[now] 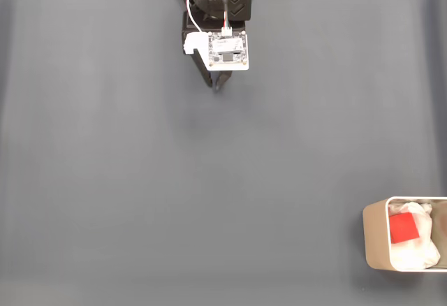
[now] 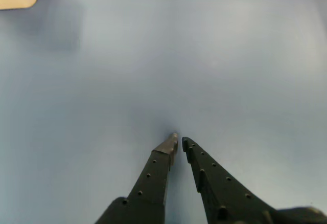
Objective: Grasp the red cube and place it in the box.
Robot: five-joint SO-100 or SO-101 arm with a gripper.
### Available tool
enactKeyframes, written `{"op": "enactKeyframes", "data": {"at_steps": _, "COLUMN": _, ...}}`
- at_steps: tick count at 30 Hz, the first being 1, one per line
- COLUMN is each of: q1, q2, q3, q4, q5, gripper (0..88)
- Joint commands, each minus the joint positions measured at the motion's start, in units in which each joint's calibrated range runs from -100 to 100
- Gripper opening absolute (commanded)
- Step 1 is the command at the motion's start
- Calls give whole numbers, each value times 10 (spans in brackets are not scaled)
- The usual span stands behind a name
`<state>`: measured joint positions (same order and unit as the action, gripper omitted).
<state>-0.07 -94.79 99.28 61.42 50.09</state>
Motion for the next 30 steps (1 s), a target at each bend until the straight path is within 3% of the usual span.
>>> {"op": "enactKeyframes", "data": {"at_steps": 1, "q1": -9, "q2": -23, "q3": 5, "q4": 53, "q5": -11, "gripper": 0}}
{"op": "enactKeyframes", "data": {"at_steps": 10, "q1": -11, "q2": -51, "q3": 5, "q4": 142, "q5": -16, "gripper": 0}}
{"op": "enactKeyframes", "data": {"at_steps": 30, "q1": -8, "q2": -51, "q3": 5, "q4": 143, "q5": -13, "gripper": 3}}
